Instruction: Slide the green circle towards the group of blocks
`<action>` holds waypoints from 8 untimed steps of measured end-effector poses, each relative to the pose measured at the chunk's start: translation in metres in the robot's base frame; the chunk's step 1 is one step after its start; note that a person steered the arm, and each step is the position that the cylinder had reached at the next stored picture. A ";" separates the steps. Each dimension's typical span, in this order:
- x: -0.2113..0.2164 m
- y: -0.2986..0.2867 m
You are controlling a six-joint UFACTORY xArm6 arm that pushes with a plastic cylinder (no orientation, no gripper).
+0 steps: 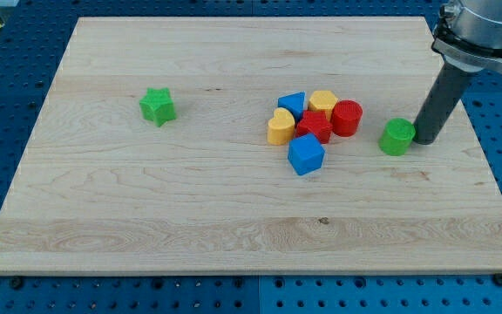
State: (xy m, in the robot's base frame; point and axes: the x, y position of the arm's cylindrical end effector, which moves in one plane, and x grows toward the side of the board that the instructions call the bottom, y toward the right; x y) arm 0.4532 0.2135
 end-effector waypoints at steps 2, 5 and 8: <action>0.000 -0.027; 0.024 0.006; 0.046 0.005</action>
